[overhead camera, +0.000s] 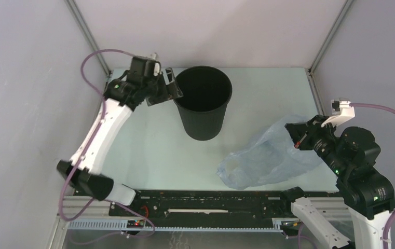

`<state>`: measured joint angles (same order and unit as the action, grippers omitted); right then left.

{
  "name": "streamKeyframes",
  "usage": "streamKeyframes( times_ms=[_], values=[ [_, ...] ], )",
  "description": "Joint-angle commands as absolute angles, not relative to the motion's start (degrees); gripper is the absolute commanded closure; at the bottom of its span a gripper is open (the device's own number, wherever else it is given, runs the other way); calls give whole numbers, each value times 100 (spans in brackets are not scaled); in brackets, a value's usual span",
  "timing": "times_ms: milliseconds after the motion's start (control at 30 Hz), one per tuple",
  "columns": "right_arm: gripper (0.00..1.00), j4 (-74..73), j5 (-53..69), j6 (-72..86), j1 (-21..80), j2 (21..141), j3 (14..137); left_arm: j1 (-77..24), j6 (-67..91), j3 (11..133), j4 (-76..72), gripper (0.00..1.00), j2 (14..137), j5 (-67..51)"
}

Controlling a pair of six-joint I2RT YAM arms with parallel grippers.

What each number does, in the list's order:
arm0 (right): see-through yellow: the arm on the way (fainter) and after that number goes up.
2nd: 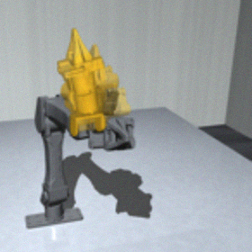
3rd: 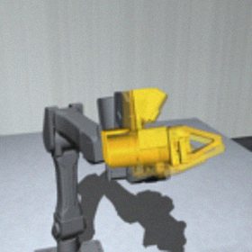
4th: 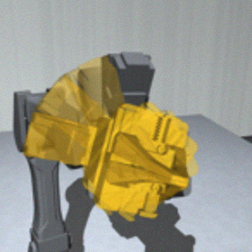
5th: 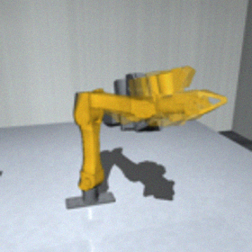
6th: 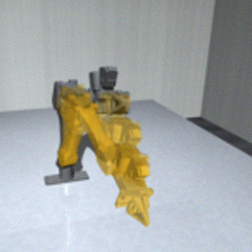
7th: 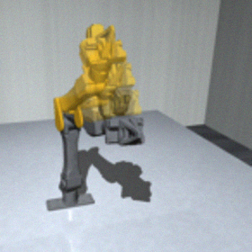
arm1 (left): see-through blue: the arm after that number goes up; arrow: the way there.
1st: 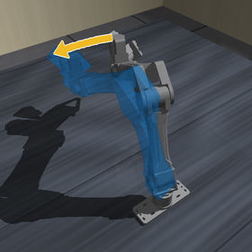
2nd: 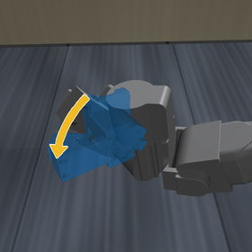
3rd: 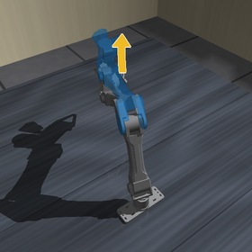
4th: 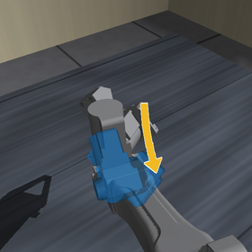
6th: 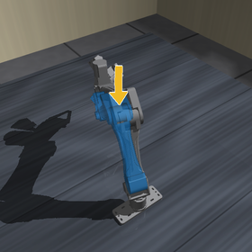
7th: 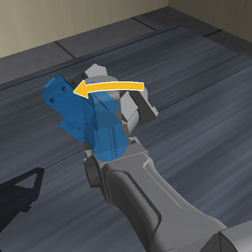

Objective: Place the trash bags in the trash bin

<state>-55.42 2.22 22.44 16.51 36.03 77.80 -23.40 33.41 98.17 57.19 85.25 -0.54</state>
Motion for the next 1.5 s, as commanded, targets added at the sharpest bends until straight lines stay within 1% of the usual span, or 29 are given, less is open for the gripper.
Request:
streamKeyframes(
  times_ms=[0, 100, 167, 267, 333, 533, 633, 733, 833, 900, 1033, 1067, 1100, 1133, 1233, 1300, 1333, 1367, 1433, 1467],
  values=[
    [100, -5313, 345, 2286, 1626, 3573, 7702, -2491, 2747, 9415, 4870, 15, 7114, -872],
    [100, -5273, 323, 2251, 1626, 3614, 7625, -3125, 2513, 8200, 3822, 14, 6143, -1470],
    [100, -5209, 300, 2226, 1626, 3650, 7579, -3631, 2579, 7449, 3267, 10, 5524, -1465],
    [100, -5106, 318, 2215, 1626, 3674, 7549, -4071, 3094, 6420, 2390, 9, 5139, -1831],
    [100, -5082, 365, 2227, 1623, 3682, 7533, -4504, 3102, 6017, 1899, 10, 5139, -1971],
    [100, -5018, 472, 2253, 1627, 3700, 7454, -5509, 2367, 6180, 2118, 9, 6125, -2247],
    [100, -4948, 523, 2250, 1626, 3703, 7444, -5896, 2117, 6278, 2100, 7, 6601, -1999],
    [100, -4952, 534, 2241, 1626, 3675, 7452, -6035, 1906, 6523, 2341, 2, 7071, -1714],
    [100, -5008, 553, 2258, 1626, 3650, 7450, -6056, 1923, 6582, 2394, 3, 7338, -1494],
    [100, -5047, 532, 2267, 1626, 3620, 7451, -6060, 2001, 6598, 2382, 6, 7471, -1501],
    [100, -5105, 468, 2278, 1626, 3562, 7445, -6178, 2084, 6679, 2439, 19, 7747, -1765],
    [100, -5114, 458, 2279, 1627, 3546, 7441, -6238, 2091, 6708, 2478, 25, 7792, -1766],
    [100, -5129, 450, 2283, 1626, 3533, 7442, -6286, 2092, 6745, 2502, 34, 7826, -1757],
    [100, -5143, 448, 2287, 1628, 3518, 7437, -6323, 2093, 6806, 2562, 46, 7861, -1721],
    [100, -5183, 413, 2289, 1626, 3454, 7450, -6328, 2079, 7245, 2974, 69, 8001, -1622],
    [100, -5204, 327, 2277, 1626, 3356, 7452, -6328, 2045, 7687, 3222, 86, 8015, -1469],
    [100, -5203, 272, 2264, 1626, 3312, 7447, -6328, 2035, 7927, 3303, 97, 7972, -1326],
    [100, -5195, 232, 2262, 1626, 3272, 7450, -6333, 2019, 8192, 3377, 100, 7931, -1172],
    [100, -5165, 184, 2307, 1627, 3207, 7484, -6328, 1955, 8871, 3587, 100, 7905, -732],
    [100, -5135, 199, 2344, 1626, 3192, 7531, -6328, 1901, 9469, 3718, 100, 7940, -506]
  ],
)
